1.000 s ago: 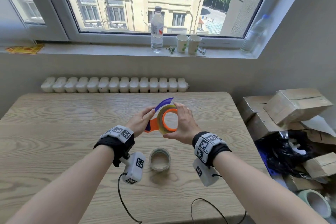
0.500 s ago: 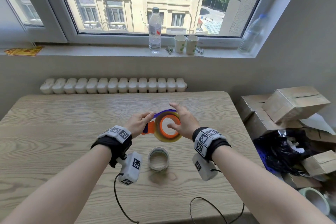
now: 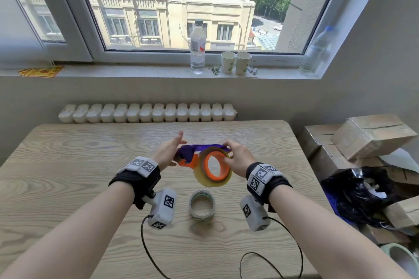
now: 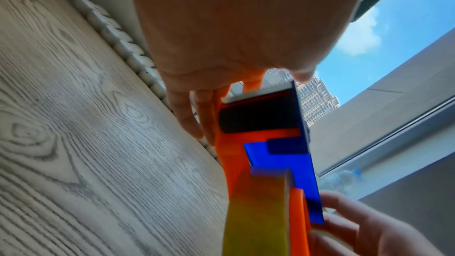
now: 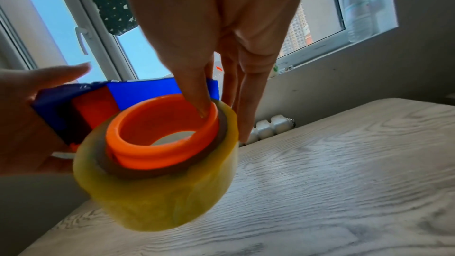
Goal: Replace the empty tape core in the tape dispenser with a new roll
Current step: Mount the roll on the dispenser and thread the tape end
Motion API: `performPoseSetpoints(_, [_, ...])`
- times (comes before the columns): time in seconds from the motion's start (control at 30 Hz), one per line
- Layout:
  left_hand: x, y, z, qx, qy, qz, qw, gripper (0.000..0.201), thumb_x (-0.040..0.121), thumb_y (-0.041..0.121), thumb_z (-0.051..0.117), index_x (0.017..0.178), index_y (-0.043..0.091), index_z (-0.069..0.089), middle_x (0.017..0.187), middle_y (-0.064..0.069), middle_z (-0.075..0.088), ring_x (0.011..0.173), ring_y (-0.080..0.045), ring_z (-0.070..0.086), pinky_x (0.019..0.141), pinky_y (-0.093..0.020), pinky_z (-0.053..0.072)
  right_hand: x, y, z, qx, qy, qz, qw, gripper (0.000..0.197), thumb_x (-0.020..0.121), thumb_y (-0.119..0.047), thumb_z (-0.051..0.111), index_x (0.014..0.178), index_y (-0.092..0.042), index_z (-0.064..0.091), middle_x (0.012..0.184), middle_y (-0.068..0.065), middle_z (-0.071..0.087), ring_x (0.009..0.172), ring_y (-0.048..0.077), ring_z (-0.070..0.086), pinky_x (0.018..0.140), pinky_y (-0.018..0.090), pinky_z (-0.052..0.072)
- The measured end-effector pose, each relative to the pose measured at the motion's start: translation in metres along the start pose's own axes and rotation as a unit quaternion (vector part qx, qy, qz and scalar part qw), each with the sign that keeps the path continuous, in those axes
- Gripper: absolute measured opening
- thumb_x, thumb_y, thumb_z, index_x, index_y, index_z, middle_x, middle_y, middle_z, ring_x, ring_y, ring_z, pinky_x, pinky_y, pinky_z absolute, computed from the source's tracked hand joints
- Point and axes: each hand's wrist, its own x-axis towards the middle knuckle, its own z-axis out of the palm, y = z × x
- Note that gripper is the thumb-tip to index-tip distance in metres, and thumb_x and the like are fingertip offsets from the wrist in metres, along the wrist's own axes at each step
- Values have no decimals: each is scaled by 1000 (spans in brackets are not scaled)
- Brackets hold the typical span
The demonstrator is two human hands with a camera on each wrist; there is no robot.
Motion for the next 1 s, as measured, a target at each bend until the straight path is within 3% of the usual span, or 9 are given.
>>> performPoseSetpoints(0.07, [3, -2, -2, -20, 31, -4, 999, 66, 93, 57, 16, 115, 12, 58, 92, -16, 66, 76, -27, 60, 70, -34, 45, 0, 1, 0, 34, -4, 16, 999, 22, 82, -18, 65, 103, -17, 59, 97, 2, 61, 89, 25, 61, 86, 48, 53])
performPoseSetpoints(0.17, [2, -3, -1, -60, 45, -31, 997, 67, 92, 58, 13, 103, 9, 57, 73, -13, 61, 65, -24, 57, 63, -31, 44, -1, 0, 0, 129, -7, 54, 990, 20, 81, -6, 63, 96, -17, 57, 95, 6, 57, 87, 34, 63, 72, 54, 58])
performPoseSetpoints(0.3, [-5, 2, 5, -85, -32, -59, 994, 68, 94, 56, 15, 88, 7, 61, 75, -13, 63, 69, -23, 60, 65, -30, 45, 0, -7, 1, 253, -14, 96, 963, 20, 84, 3, 59, 101, -6, 56, 103, 11, 54, 85, 30, 59, 50, 35, 59])
performPoseSetpoints(0.4, [-8, 6, 10, -154, -90, -59, 982, 61, 95, 53, 24, 106, 4, 59, 90, -16, 65, 81, -25, 61, 76, -33, 47, -2, -16, 0, 300, -25, 106, 948, 24, 84, 7, 57, 106, 0, 54, 91, 6, 55, 73, 23, 60, 45, 29, 57])
performPoseSetpoints(0.6, [-15, 15, 8, -280, -191, -77, 938, 37, 89, 35, 47, 110, 7, 60, 99, -12, 69, 92, -25, 62, 88, -38, 45, -1, -29, 3, 342, -56, 109, 931, 15, 83, 5, 61, 83, -10, 56, 78, 5, 57, 69, 18, 60, 51, 32, 58])
performPoseSetpoints(0.73, [-16, 16, 4, -298, -237, -63, 923, 48, 75, 13, 59, 120, -1, 54, 111, -19, 64, 97, -28, 63, 99, -42, 42, -1, -32, 7, 356, -74, 106, 925, 19, 86, 6, 55, 79, -12, 56, 77, 6, 59, 69, 18, 60, 50, 28, 58])
performPoseSetpoints(0.83, [-13, 15, 4, -324, -244, -52, 913, 54, 76, 15, 59, 126, -3, 50, 117, -20, 59, 99, -28, 62, 98, -44, 44, 0, -32, 9, 358, -80, 113, 923, 10, 87, 2, 55, 93, -6, 58, 82, 7, 60, 71, 19, 61, 51, 26, 58])
performPoseSetpoints(0.93, [-13, 17, 5, -333, -240, -34, 911, 34, 85, 14, 53, 116, -1, 55, 98, -13, 69, 85, -22, 70, 85, -39, 53, 4, -31, 12, 338, -76, 115, 931, 23, 88, -5, 59, 110, 1, 58, 96, 12, 62, 83, 23, 63, 62, 29, 58])
performPoseSetpoints(1.0, [-15, 19, 7, -319, -231, -24, 919, 25, 89, 13, 49, 109, 1, 59, 89, -11, 73, 80, -21, 72, 78, -36, 56, 9, -26, 13, 266, -30, 104, 958, 35, 87, -17, 63, 117, -1, 56, 107, 10, 61, 99, 23, 62, 75, 31, 55])
